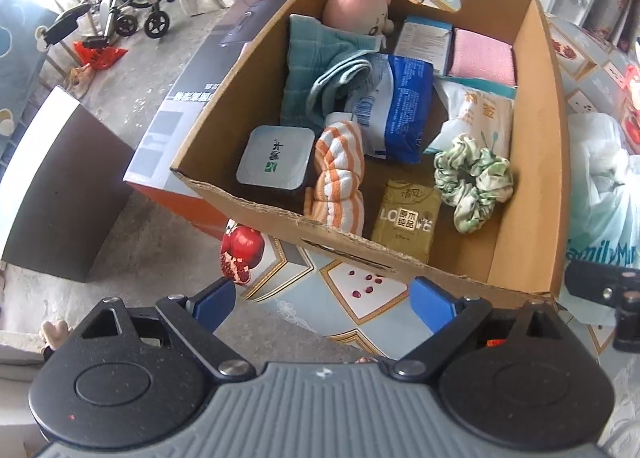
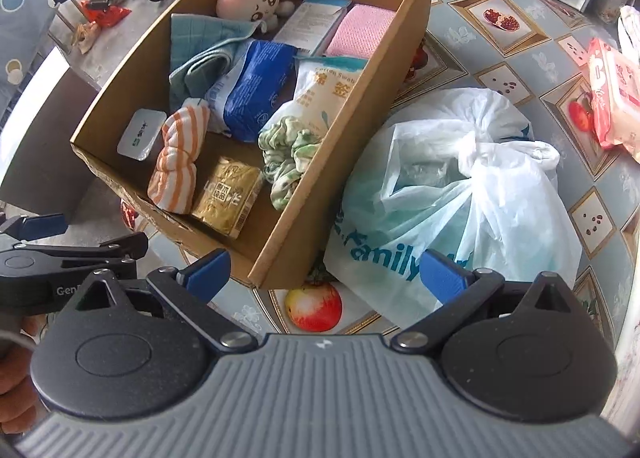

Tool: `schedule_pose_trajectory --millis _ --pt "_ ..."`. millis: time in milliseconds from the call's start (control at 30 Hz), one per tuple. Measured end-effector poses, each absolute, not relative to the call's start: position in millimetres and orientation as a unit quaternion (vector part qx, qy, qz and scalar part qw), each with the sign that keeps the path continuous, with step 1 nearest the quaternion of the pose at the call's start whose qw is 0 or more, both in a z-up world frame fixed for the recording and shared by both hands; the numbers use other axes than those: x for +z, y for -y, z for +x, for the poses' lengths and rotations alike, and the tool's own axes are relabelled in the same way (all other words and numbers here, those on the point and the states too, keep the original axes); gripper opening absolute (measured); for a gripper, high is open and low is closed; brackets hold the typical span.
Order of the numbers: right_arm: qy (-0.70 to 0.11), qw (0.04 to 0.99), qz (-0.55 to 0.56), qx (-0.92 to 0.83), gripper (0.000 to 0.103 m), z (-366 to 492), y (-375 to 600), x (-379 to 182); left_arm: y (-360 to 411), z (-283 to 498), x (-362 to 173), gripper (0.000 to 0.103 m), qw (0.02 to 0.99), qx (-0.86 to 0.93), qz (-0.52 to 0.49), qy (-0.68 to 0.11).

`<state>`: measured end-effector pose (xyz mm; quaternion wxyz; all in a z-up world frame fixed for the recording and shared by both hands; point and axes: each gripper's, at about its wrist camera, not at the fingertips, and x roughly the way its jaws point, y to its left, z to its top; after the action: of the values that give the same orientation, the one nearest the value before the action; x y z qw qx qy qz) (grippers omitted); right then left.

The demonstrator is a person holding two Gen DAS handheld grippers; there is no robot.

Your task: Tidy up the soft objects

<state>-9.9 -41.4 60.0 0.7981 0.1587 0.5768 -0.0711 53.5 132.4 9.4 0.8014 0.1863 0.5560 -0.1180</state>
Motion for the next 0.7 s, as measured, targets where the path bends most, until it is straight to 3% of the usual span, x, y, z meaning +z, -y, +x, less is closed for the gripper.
schedule_pose_trajectory --millis 700 --pt "-0.581 0.793 0.154 -0.103 0.101 -14.1 38.4 61.6 -131.1 50.4 13.5 0.095 0.792 -0.172 0.181 -0.557"
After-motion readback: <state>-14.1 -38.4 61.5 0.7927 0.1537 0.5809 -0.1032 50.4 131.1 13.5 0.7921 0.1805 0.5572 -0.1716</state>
